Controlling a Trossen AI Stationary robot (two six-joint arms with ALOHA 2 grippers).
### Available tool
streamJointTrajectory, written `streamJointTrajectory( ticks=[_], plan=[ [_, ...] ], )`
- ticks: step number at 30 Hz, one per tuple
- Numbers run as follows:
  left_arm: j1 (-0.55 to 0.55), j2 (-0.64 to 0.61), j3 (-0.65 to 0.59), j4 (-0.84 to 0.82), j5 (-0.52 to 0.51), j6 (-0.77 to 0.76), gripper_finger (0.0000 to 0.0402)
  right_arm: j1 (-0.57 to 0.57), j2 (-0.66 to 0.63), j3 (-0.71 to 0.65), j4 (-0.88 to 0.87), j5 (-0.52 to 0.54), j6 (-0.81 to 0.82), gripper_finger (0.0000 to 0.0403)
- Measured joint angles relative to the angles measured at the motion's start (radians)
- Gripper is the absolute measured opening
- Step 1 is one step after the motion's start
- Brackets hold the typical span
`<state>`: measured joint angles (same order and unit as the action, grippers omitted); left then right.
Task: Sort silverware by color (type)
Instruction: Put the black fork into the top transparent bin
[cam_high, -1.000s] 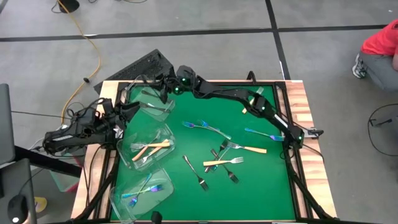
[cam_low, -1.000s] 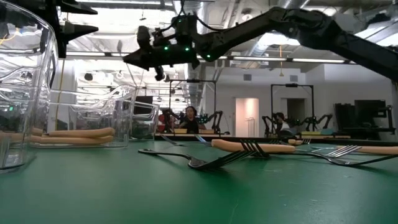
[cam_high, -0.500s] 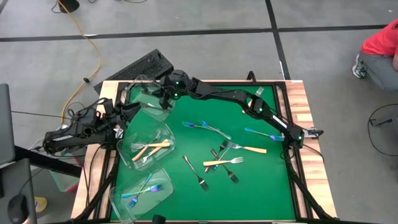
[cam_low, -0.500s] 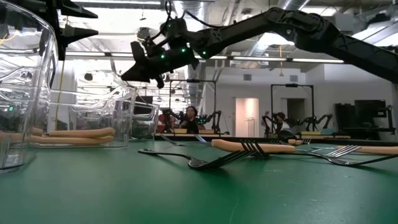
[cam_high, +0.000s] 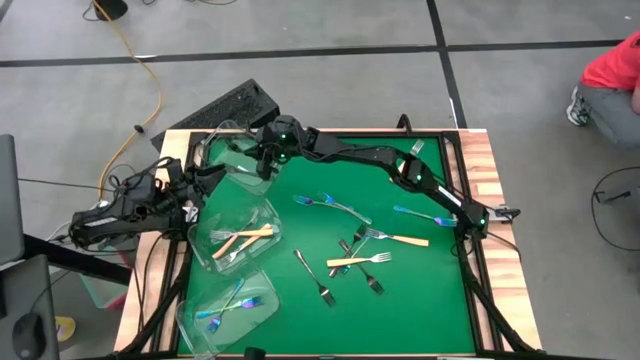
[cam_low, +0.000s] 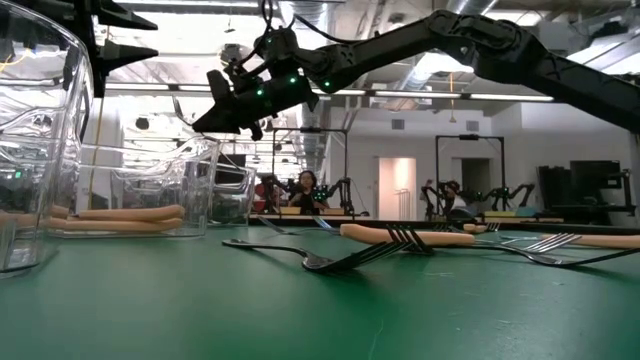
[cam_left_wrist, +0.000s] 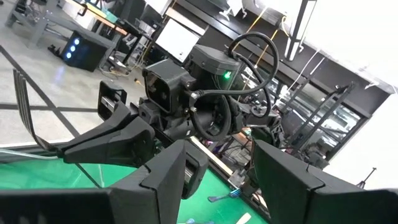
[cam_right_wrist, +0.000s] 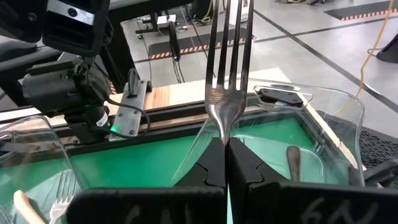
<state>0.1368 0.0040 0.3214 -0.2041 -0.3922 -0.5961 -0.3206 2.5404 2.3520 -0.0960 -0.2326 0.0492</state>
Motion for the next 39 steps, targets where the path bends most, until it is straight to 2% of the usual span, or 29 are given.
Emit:
streamJointTrajectory(
  ticks=[15,39],
  plan=[
    [0.0,0.0,0.0,-0.023,-0.038,-0.003,0.0172,0.0,0.027,0.002,0.05,-0.001,-0.036,0.001],
    [0.0,0.0,0.0,-0.023,-0.041,-0.015,0.0172,0.0,0.064,-0.001,0.043,-0.008,0.003,0.0009]
  ],
)
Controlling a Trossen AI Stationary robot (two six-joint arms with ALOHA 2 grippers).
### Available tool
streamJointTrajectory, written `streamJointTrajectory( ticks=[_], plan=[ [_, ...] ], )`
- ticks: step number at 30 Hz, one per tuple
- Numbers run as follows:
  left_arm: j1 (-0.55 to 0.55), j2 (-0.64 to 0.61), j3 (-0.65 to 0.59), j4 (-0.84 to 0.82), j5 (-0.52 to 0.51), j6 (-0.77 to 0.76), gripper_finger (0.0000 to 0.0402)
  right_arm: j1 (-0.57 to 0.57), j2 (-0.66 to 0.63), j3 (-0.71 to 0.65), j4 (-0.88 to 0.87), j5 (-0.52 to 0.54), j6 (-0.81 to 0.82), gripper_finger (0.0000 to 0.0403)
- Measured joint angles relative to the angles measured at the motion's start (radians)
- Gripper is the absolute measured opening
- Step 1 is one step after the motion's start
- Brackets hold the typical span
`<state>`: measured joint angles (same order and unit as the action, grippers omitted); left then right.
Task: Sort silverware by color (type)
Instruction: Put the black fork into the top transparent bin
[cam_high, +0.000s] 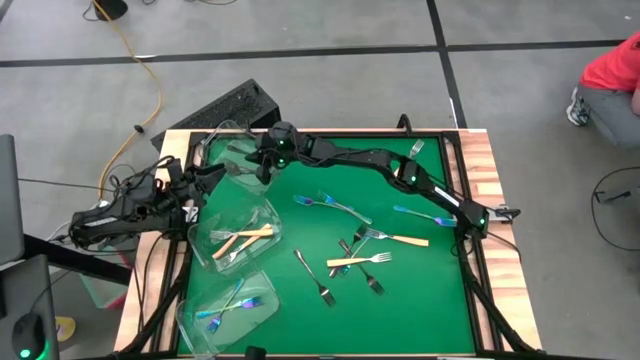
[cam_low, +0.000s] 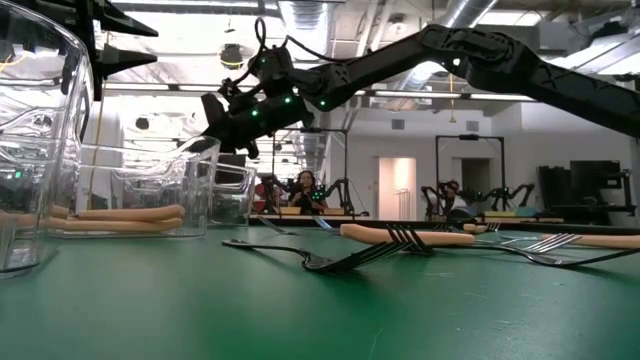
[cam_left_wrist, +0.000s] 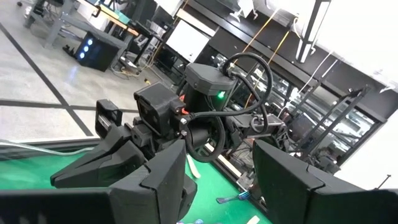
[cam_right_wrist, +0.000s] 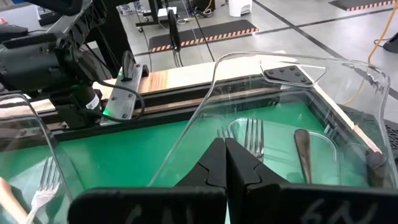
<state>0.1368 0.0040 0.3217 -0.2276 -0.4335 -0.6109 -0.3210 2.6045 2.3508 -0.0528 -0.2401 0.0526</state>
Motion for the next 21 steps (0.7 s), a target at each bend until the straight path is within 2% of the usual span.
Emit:
streamJointTrajectory(
  ticks=[6,11,16,21],
  plan=[
    [0.0,0.0,0.0,0.0,0.0,-0.003,0.0172,0.0,0.0,0.002,-0.002,0.004,0.012,0.0011],
    [0.0,0.0,0.0,0.0,0.0,-0.006,0.0172,0.0,-0.021,0.004,0.012,0.003,0.051,0.0032],
    [0.0,0.0,0.0,0.0,0.0,-0.005,0.0172,-0.006,-0.075,0.004,0.0,0.003,0.047,0.0053],
    [0.0,0.0,0.0,0.001,0.0,-0.005,0.0172,-0.022,-0.155,0.004,-0.014,0.003,0.043,0.0056]
  ],
)
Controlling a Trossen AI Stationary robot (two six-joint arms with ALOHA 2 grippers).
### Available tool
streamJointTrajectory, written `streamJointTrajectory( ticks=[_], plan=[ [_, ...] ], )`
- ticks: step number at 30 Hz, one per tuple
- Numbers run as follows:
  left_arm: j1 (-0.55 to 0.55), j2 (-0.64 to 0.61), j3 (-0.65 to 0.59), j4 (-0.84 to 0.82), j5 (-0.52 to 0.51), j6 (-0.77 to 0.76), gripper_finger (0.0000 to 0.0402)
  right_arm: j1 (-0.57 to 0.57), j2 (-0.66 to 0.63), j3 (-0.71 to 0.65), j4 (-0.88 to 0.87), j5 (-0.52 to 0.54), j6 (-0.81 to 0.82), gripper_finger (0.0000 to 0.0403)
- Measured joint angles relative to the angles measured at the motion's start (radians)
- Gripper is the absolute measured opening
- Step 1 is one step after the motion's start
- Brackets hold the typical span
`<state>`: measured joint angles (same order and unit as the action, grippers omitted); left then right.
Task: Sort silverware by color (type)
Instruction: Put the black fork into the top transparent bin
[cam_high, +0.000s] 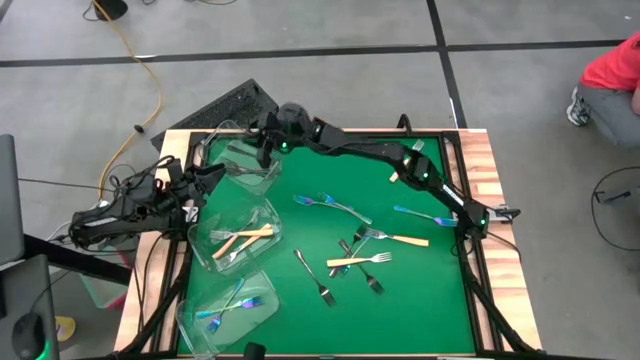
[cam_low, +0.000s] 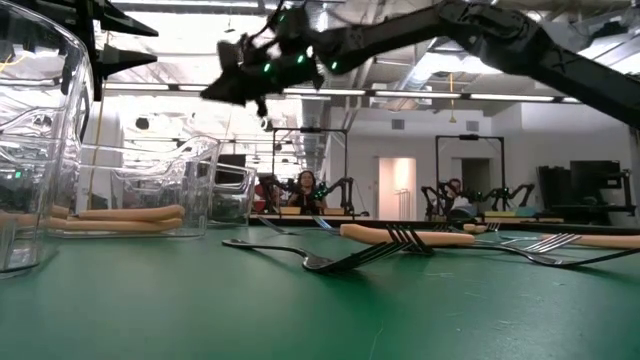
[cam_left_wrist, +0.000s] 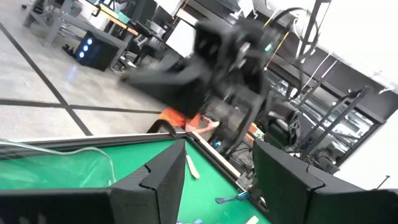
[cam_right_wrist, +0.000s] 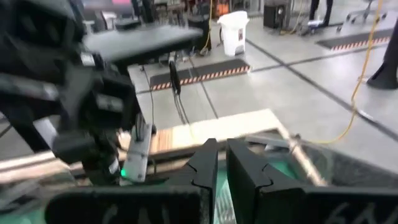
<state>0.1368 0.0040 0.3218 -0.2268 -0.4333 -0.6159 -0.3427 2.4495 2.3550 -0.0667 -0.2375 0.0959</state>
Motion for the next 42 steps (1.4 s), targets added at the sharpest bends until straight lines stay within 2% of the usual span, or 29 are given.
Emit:
streamJointTrajectory(
  ticks=[18,31,42],
  plan=[
    [0.0,0.0,0.0,0.0,-0.001,0.02,0.0172,-0.035,-0.327,0.0,-0.328,0.0,-0.176,0.0056],
    [0.0,0.0,0.0,-0.001,0.0,-0.008,0.0172,-0.023,-0.417,0.0,-0.567,0.0,-0.257,0.0056],
    [0.0,0.0,0.0,-0.01,0.0,-0.01,0.0172,-0.024,-0.504,0.0,-0.683,0.0,-0.304,0.0056]
  ],
)
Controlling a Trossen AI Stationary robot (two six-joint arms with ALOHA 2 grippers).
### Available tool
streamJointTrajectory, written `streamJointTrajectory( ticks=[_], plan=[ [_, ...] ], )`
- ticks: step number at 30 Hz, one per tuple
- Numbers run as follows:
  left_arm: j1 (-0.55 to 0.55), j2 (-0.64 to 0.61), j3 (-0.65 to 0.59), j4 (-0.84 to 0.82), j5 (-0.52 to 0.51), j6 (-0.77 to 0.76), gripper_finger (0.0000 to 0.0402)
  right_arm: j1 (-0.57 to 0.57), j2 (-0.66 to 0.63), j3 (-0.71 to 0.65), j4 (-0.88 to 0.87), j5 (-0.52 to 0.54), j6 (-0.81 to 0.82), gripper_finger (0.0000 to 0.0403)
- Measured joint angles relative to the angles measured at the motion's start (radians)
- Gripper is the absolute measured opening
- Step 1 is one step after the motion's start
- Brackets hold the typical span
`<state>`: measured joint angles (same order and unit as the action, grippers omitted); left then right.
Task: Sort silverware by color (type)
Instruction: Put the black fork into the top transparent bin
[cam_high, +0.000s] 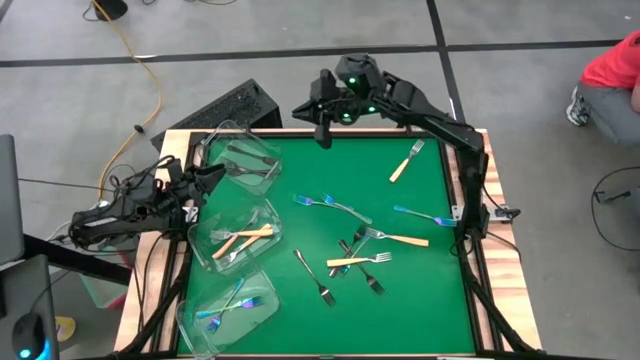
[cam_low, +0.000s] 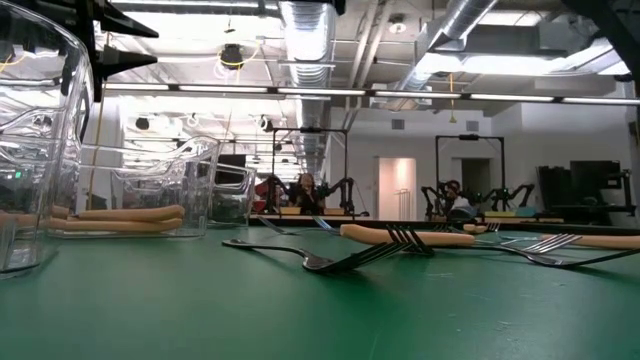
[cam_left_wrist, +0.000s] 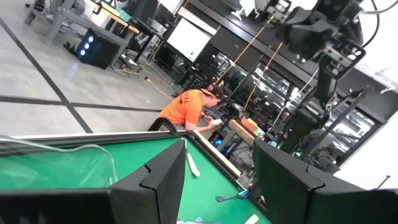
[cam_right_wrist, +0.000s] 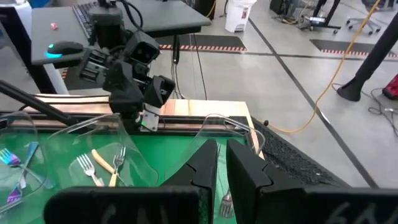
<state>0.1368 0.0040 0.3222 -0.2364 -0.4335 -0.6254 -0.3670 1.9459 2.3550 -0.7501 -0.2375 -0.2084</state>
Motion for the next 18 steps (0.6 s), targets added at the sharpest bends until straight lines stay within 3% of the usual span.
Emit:
streamJointTrajectory(
  ticks=[18],
  plan=[
    [0.0,0.0,0.0,-0.017,-0.008,0.0,0.0172,-0.007,-0.103,-0.001,-0.199,-0.034,-0.039,0.0056]
  ],
)
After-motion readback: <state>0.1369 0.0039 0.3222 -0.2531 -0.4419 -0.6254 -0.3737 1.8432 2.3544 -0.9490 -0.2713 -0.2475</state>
